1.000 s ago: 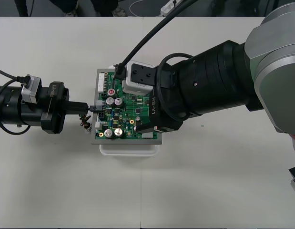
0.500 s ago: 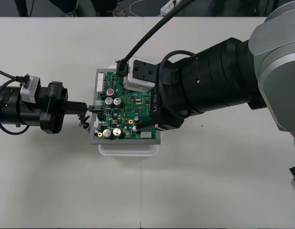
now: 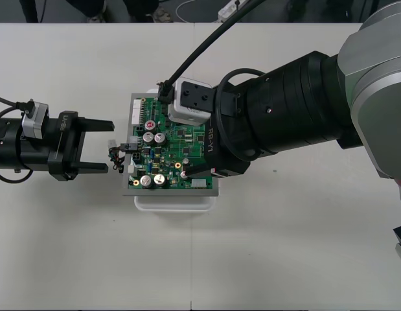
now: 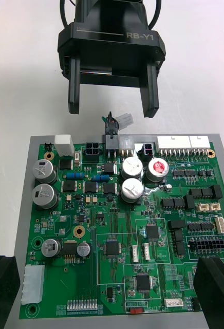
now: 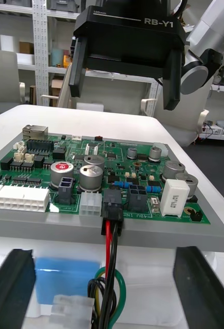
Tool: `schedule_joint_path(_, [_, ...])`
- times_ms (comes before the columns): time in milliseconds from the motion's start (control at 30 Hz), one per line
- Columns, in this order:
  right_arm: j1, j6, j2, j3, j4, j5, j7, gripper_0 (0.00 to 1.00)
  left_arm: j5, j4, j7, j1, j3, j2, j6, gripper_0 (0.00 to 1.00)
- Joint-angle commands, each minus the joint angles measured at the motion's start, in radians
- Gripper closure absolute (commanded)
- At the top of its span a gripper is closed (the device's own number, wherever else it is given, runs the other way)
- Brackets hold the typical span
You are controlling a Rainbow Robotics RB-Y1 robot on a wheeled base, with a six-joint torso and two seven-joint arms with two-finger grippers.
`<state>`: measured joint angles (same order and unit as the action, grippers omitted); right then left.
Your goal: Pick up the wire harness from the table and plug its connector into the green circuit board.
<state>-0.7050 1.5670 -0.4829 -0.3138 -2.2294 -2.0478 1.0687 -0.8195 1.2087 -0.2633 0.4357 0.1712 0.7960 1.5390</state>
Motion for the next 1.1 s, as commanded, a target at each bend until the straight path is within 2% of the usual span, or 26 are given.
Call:
schedule_joint_path(33, [-0.016,0.004,0.009,0.032,-0.029,0.012,-0.053,0.01,0.019,-0.015,-0.045,0.026,-0.004,0.057,0.032,0.20])
schedule_joint_path(567, [-0.016,0.004,-0.014,0.067,-0.029,0.035,-0.093,0.01,-0.010,-0.003,-0.020,0.021,-0.007,0.124,0.032,0.20])
schedule_joint_path(900, [0.027,0.004,-0.094,0.121,-0.029,0.123,-0.142,0.01,-0.090,0.066,0.021,0.020,-0.045,0.137,0.032,0.20])
schedule_joint_path(1100, [0.058,0.004,-0.146,0.147,-0.029,0.143,-0.242,0.01,-0.141,0.127,0.131,-0.008,-0.108,0.138,0.032,0.20])
